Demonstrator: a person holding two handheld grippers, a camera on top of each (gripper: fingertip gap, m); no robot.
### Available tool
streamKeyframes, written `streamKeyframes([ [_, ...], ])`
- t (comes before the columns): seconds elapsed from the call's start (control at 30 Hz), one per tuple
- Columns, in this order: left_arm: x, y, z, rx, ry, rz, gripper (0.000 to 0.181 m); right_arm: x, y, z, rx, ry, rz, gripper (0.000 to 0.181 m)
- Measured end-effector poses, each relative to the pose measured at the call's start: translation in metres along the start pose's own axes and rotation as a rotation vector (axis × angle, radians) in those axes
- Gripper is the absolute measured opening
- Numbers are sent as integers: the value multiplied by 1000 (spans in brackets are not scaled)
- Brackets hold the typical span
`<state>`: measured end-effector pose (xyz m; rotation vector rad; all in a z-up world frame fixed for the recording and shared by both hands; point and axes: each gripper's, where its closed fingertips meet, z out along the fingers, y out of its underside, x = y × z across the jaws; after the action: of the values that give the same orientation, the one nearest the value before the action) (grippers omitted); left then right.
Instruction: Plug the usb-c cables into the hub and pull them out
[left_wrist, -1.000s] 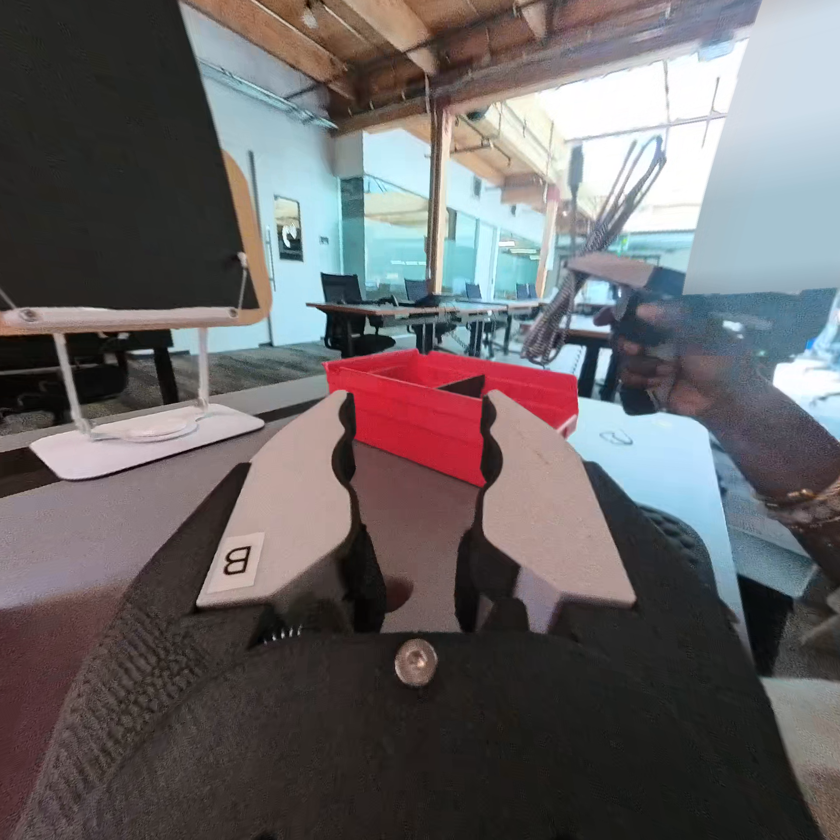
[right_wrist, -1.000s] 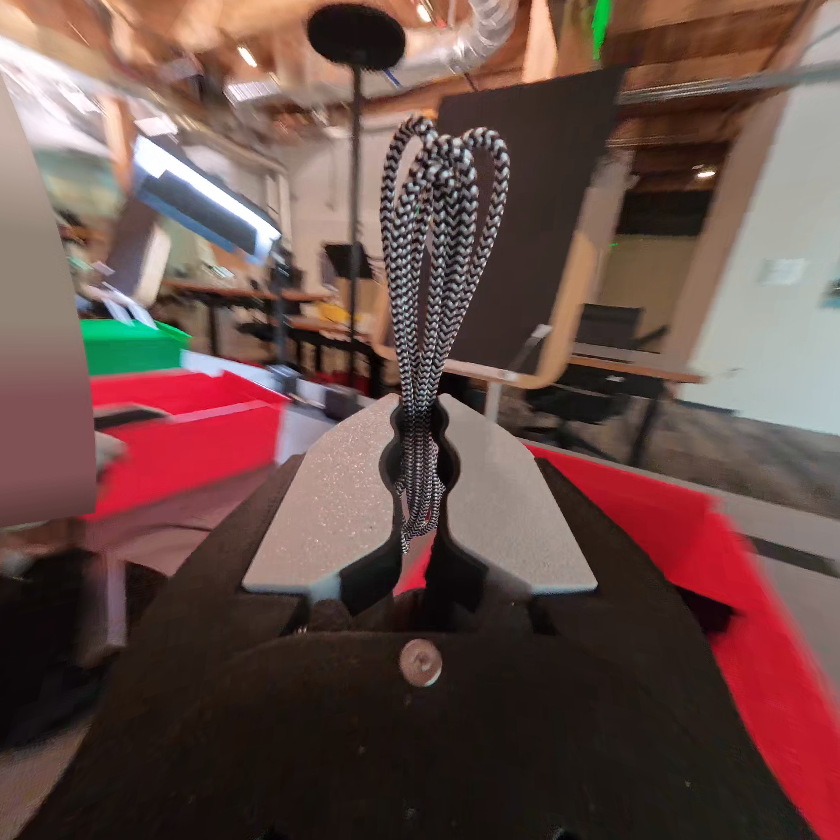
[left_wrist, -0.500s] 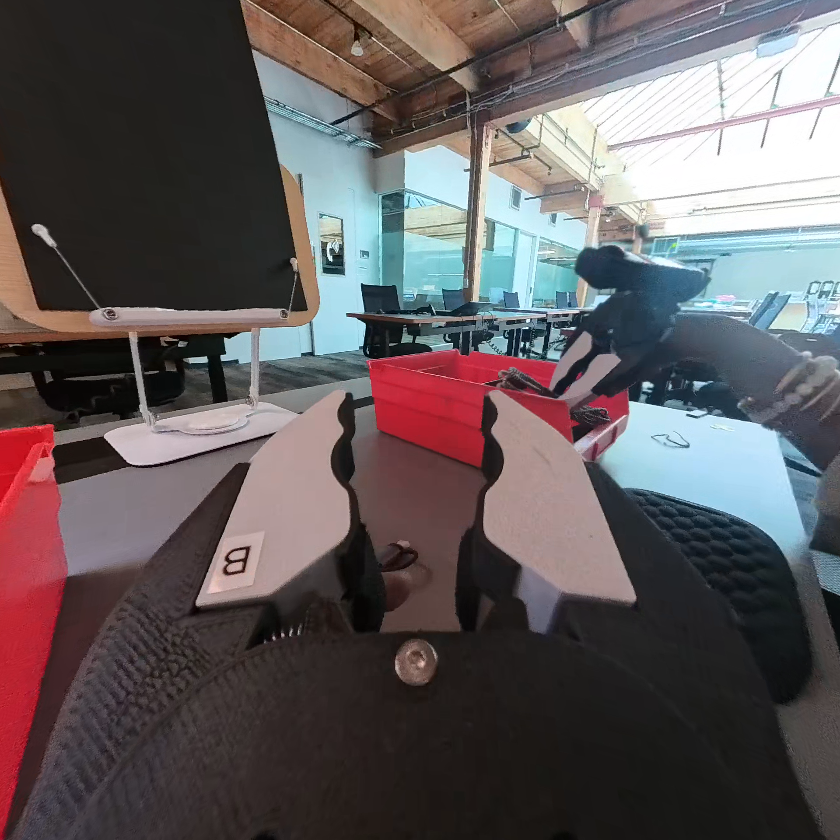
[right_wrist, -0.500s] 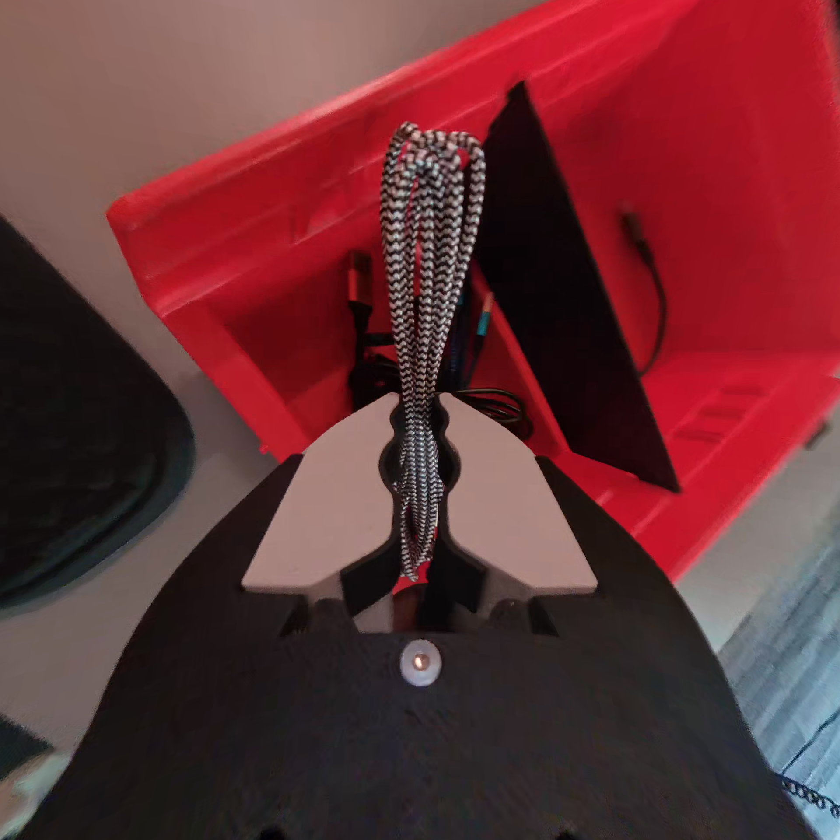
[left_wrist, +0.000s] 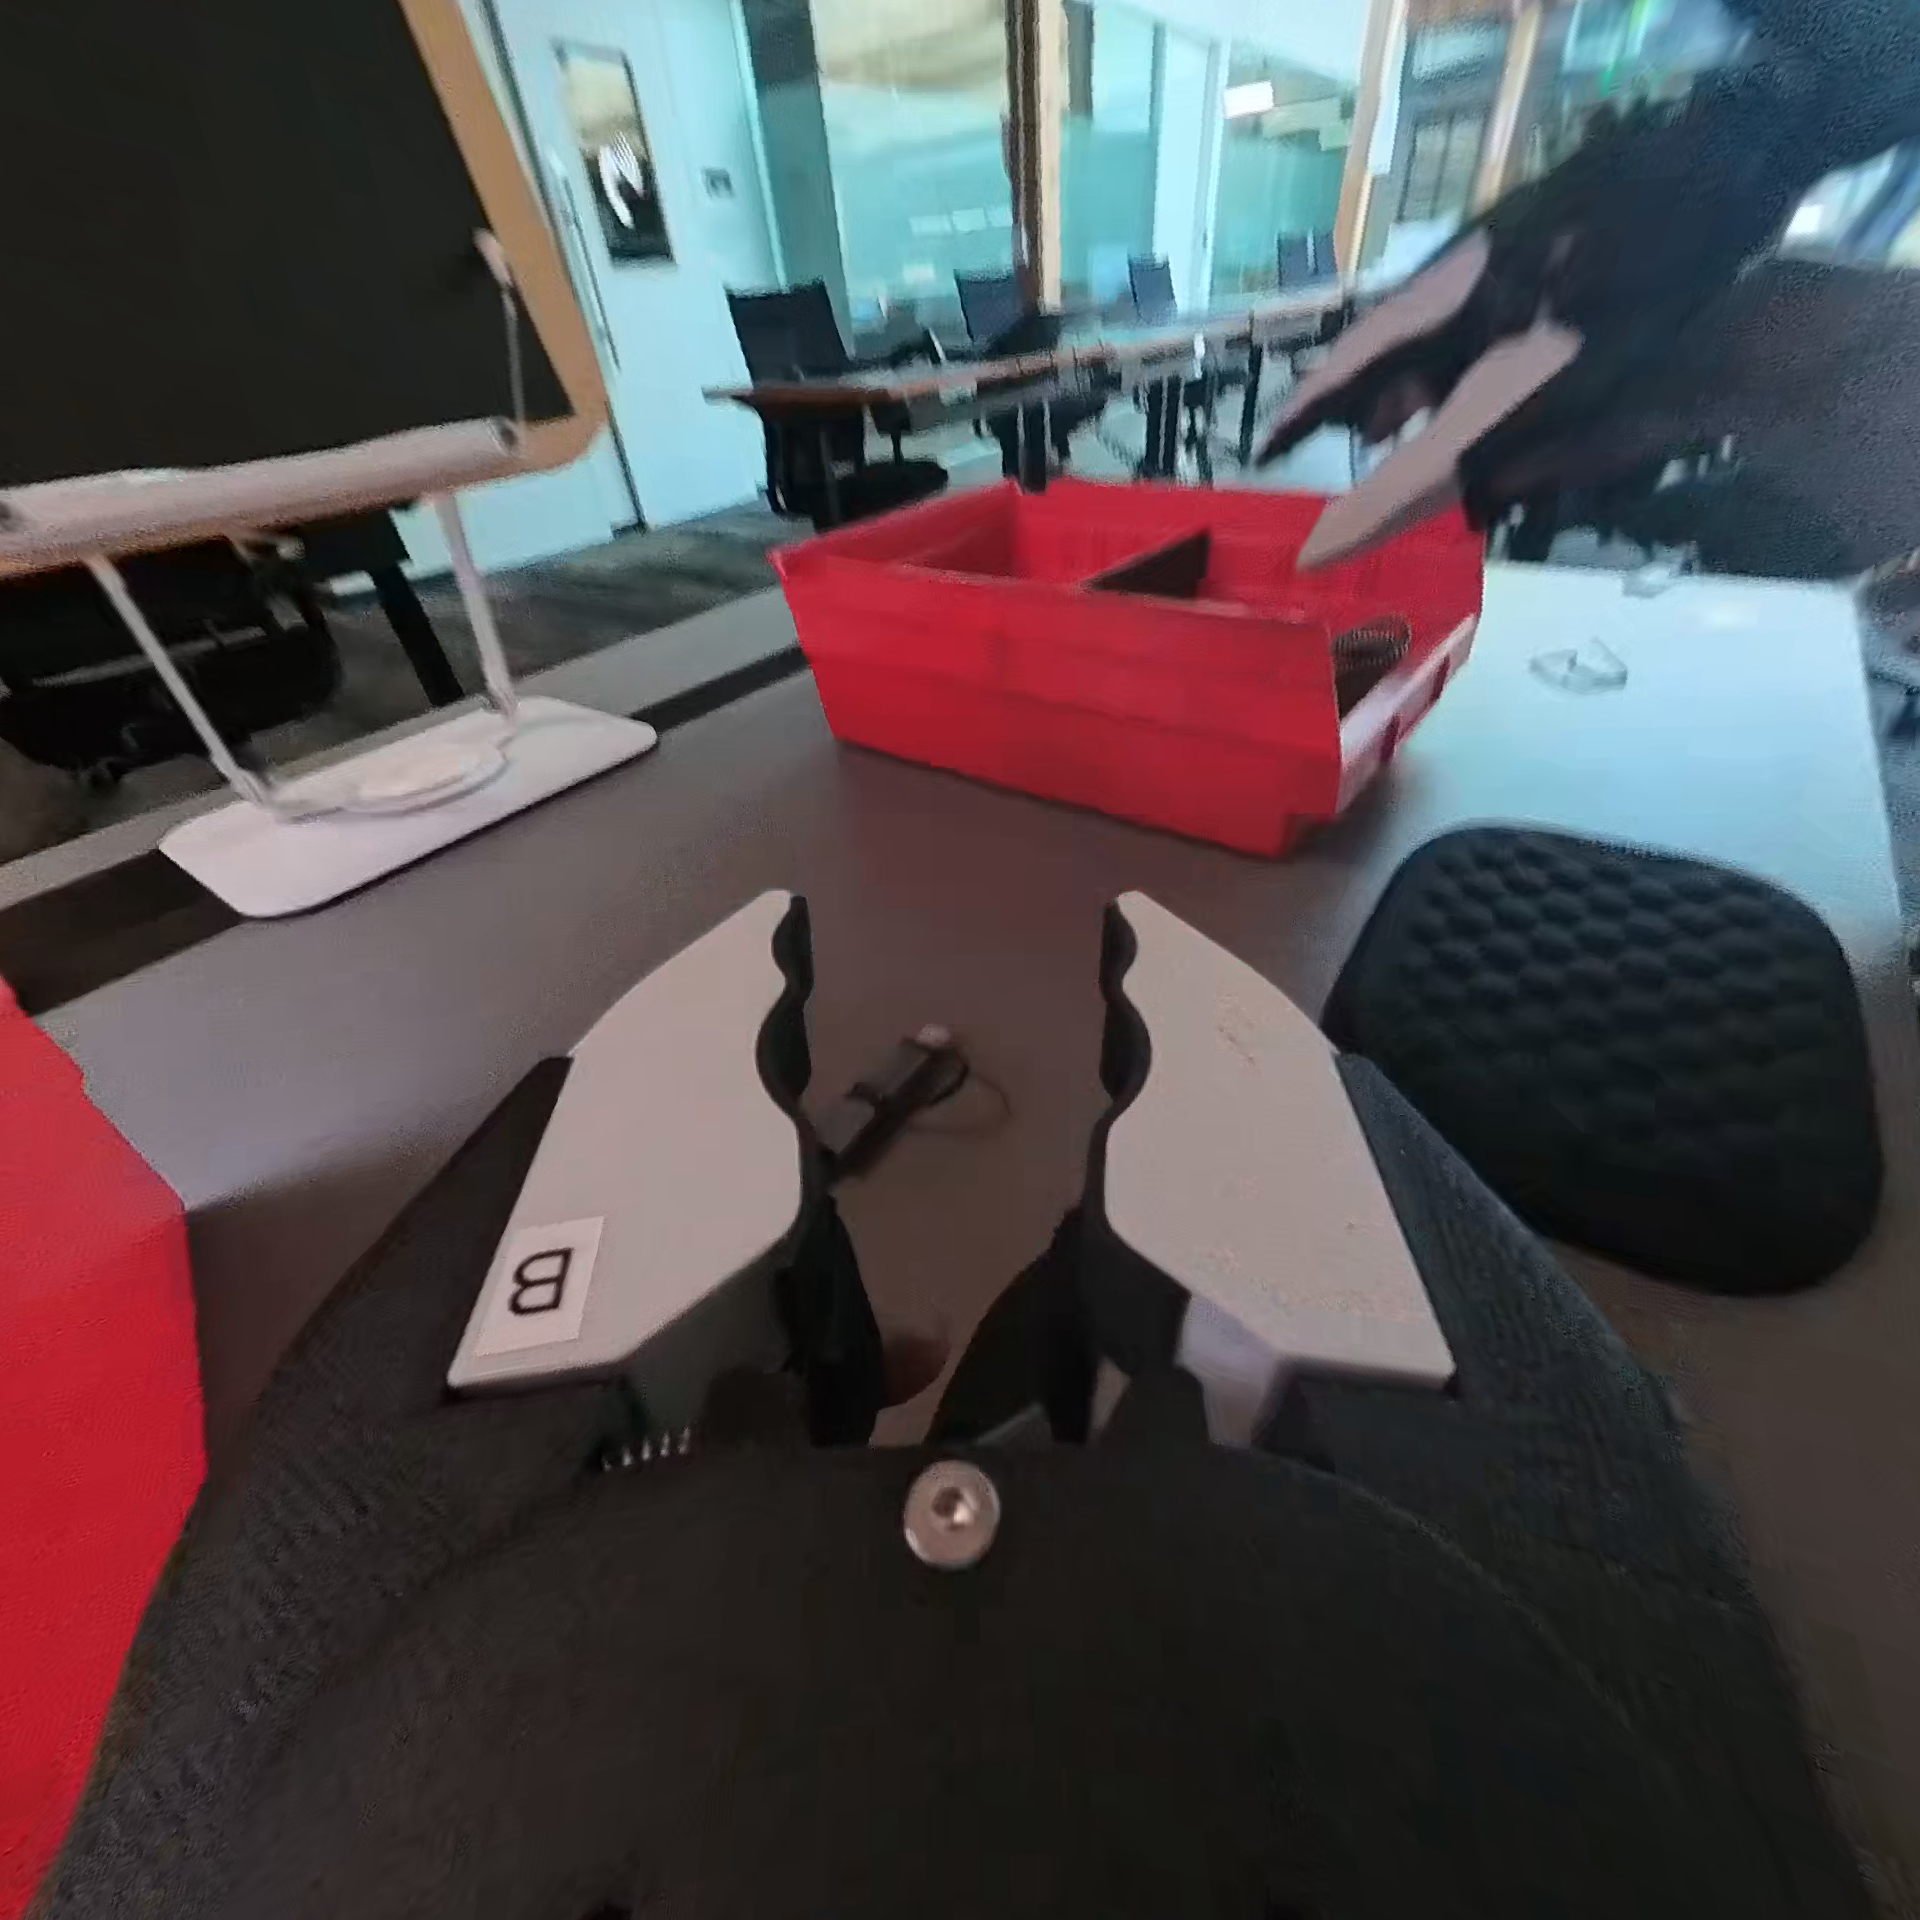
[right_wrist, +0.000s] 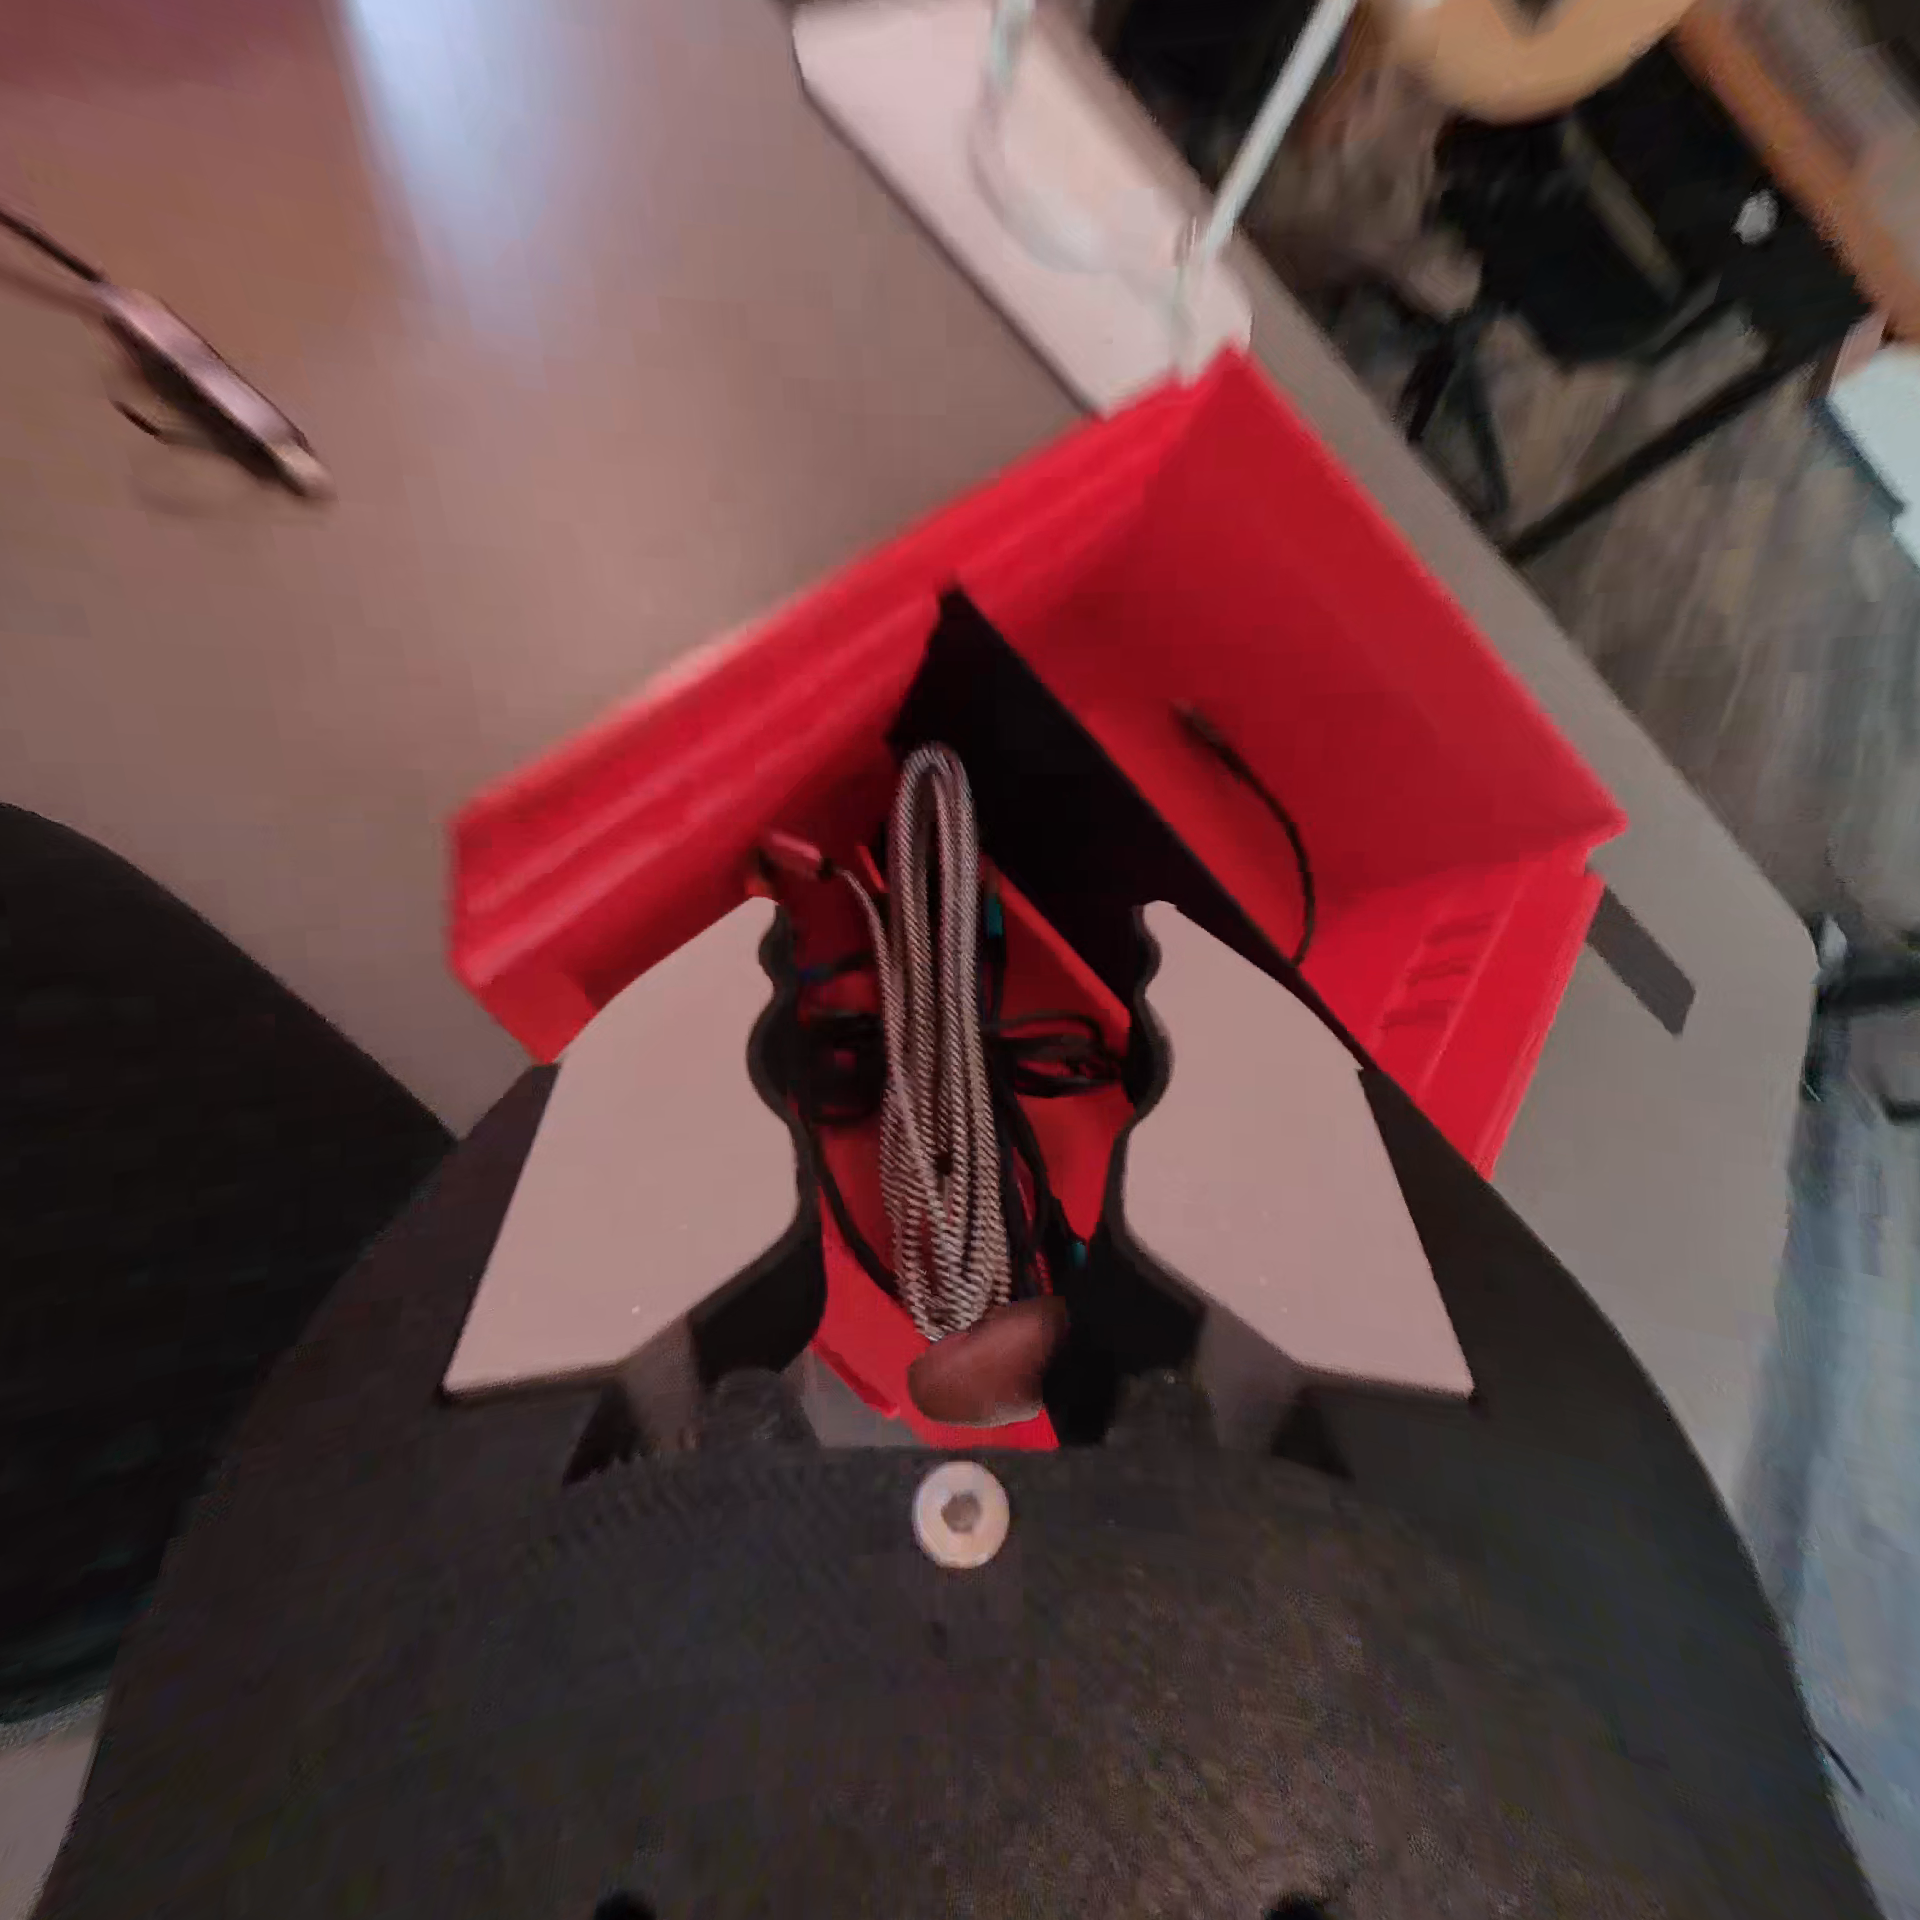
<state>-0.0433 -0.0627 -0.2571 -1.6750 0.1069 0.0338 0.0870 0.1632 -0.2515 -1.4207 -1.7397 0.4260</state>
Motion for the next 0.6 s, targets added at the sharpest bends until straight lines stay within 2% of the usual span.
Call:
streamKeyframes([
  [0.13, -5, 56, 3, -498, 88, 178, 52, -39, -42, -42, 334, -135, 71, 59],
  [0.2, -15, 69, 4, -639, 97, 284, 49, -64, -56, -59, 461, -226, 90, 57],
  [0.23, -27, 75, 6, -697, 55, 319, 46, -75, -59, -65, 502, -257, 93, 57],
  [0.33, -49, 107, -4, -997, -19, 217, 42, -95, -63, -76, 568, -284, 96, 55],
  [0.4, -47, 109, 2, -992, -14, 79, 27, -103, -62, -79, 590, -290, 101, 53],
  [0.5, -50, 114, 1, -1003, -20, 36, 4, -110, -60, -79, 598, -308, 102, 51],
  [0.6, -50, 112, 0, -965, -25, 95, 2, -116, -60, -79, 618, -333, 113, 43],
])
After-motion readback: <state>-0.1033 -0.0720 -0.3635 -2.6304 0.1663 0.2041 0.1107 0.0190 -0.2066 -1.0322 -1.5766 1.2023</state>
